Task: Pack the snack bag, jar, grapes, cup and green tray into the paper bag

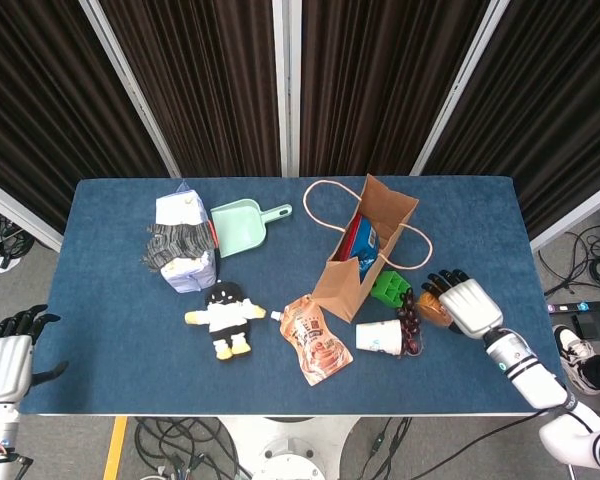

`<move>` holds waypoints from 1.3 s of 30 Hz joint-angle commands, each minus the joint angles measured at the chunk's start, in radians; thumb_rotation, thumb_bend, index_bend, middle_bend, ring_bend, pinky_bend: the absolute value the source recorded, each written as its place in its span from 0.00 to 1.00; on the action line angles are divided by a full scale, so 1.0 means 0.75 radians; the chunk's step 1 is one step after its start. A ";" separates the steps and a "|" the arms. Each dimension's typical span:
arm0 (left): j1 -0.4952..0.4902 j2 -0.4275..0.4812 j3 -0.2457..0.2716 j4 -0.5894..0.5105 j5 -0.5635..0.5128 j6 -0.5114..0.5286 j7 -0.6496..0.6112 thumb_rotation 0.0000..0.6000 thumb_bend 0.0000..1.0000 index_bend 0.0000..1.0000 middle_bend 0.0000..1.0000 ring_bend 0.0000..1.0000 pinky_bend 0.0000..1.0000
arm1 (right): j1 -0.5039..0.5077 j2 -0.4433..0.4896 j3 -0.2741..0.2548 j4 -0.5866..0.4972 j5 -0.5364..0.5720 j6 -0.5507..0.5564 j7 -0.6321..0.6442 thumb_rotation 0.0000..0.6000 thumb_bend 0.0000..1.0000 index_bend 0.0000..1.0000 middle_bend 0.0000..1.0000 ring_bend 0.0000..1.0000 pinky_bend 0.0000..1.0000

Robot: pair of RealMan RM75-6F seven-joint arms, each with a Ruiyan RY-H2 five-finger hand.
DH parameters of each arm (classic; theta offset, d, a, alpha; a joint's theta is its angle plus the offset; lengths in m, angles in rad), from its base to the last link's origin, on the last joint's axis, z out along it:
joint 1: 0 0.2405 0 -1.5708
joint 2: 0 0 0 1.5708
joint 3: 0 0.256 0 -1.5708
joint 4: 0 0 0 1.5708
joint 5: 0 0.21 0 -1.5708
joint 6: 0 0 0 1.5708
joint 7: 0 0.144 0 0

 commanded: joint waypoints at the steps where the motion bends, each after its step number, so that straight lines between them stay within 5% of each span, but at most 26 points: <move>1: -0.002 0.000 0.000 0.002 0.003 -0.001 -0.001 1.00 0.11 0.37 0.29 0.21 0.22 | -0.020 0.103 0.069 -0.120 0.004 0.134 0.008 1.00 0.24 0.50 0.42 0.17 0.27; 10: -0.003 -0.003 -0.001 0.011 0.003 -0.003 -0.012 1.00 0.11 0.37 0.29 0.21 0.22 | 0.002 0.379 0.247 -0.464 0.033 0.312 0.110 1.00 0.24 0.49 0.42 0.17 0.28; 17: 0.001 -0.003 0.002 0.009 0.013 0.006 -0.016 1.00 0.12 0.37 0.29 0.21 0.22 | 0.135 0.483 0.402 -0.665 0.176 0.166 0.056 1.00 0.24 0.50 0.41 0.17 0.29; 28: 0.018 0.006 0.006 0.006 -0.001 0.011 -0.028 1.00 0.11 0.37 0.29 0.21 0.22 | 0.403 0.386 0.516 -0.701 0.444 -0.176 -0.031 1.00 0.24 0.49 0.41 0.17 0.29; 33: 0.025 0.015 0.007 0.006 -0.010 0.010 -0.032 1.00 0.12 0.37 0.29 0.21 0.22 | 0.402 0.337 0.545 -0.688 0.406 -0.092 0.095 1.00 0.24 0.48 0.41 0.17 0.29; 39: 0.020 0.022 0.001 0.004 -0.010 0.007 -0.024 1.00 0.11 0.37 0.29 0.21 0.22 | 0.359 0.429 0.565 -0.703 0.413 -0.053 0.155 1.00 0.24 0.48 0.41 0.17 0.29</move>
